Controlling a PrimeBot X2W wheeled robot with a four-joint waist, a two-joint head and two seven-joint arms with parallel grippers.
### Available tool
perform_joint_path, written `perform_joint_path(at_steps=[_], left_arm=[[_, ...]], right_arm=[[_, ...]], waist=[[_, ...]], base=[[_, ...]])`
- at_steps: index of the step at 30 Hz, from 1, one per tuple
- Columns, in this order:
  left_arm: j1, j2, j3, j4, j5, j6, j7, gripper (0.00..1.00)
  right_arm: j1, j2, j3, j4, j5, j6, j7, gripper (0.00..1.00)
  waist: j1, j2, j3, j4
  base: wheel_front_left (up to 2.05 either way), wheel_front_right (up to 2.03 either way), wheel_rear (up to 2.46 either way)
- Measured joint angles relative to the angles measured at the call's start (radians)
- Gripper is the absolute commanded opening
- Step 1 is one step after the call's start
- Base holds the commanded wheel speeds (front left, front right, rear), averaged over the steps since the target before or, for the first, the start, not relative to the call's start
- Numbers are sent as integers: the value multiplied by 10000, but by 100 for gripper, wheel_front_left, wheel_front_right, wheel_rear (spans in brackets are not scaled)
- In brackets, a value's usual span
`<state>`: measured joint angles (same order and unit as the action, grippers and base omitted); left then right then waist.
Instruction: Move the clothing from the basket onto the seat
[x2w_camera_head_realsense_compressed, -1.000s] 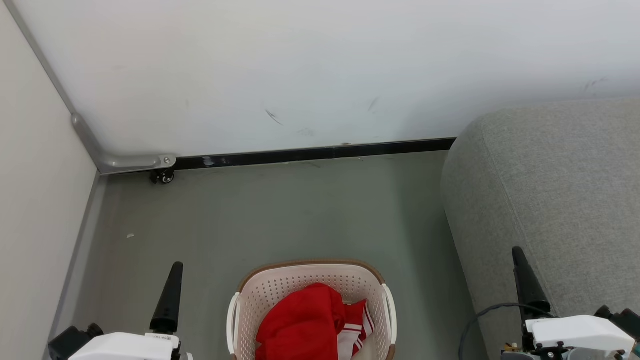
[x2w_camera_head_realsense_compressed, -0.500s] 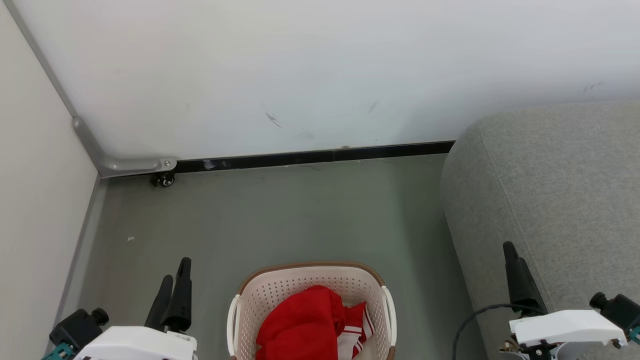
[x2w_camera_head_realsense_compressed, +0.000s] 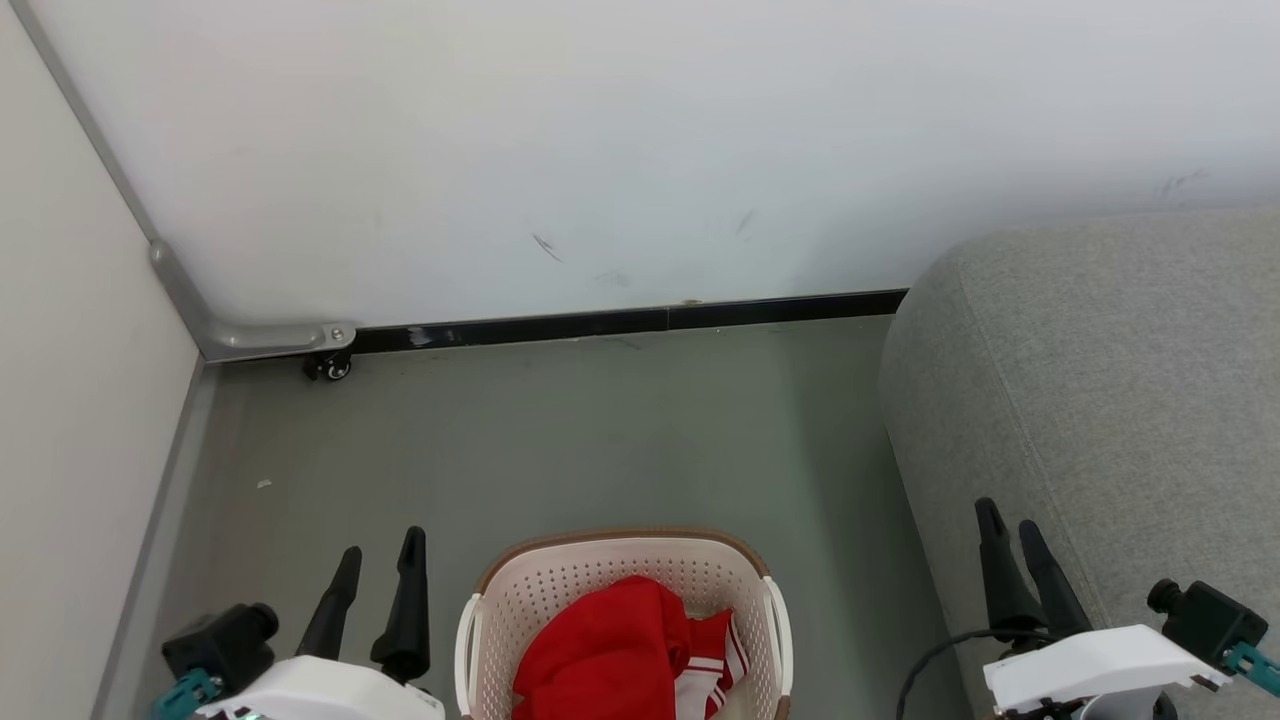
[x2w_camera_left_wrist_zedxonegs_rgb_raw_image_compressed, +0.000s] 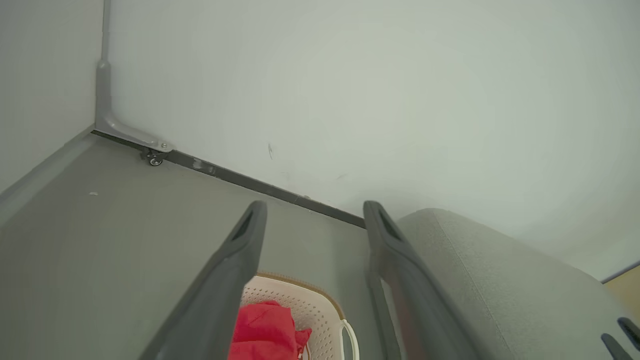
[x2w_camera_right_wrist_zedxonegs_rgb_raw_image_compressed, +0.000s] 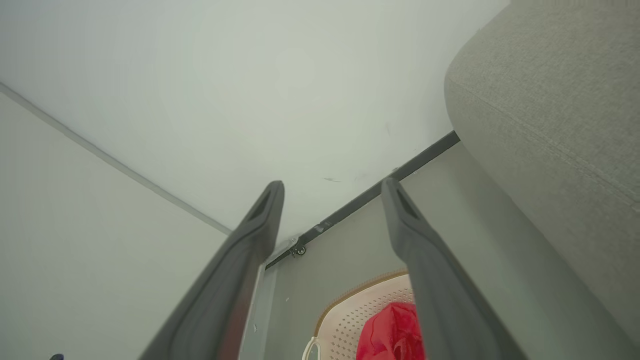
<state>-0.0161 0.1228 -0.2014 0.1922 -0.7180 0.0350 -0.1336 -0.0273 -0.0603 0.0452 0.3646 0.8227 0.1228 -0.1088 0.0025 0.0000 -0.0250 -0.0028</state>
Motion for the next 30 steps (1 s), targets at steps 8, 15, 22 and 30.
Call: perform_joint_path(at_steps=[8,15,22,30], left_arm=[[6,132,-581,33,1572,383,-267,100],[30,209,-924,81,2719,725,-518,100],[105,245,-1124,242,3739,1091,-769,100],[105,236,-1335,374,4746,1450,-1041,100]], right_arm=[[-159,38,79,115,-1371,2,-146,100],[-177,63,148,334,-2589,2,-146,100],[-175,86,79,497,-3684,4,-144,100],[-176,102,71,570,-4857,6,-144,100]], waist=[[-10,0,-44,2],[-13,0,-64,11],[-16,0,-62,22],[-18,0,-51,15]], base=[[0,0,0],[0,0,0],[0,0,0],[0,0,0]])
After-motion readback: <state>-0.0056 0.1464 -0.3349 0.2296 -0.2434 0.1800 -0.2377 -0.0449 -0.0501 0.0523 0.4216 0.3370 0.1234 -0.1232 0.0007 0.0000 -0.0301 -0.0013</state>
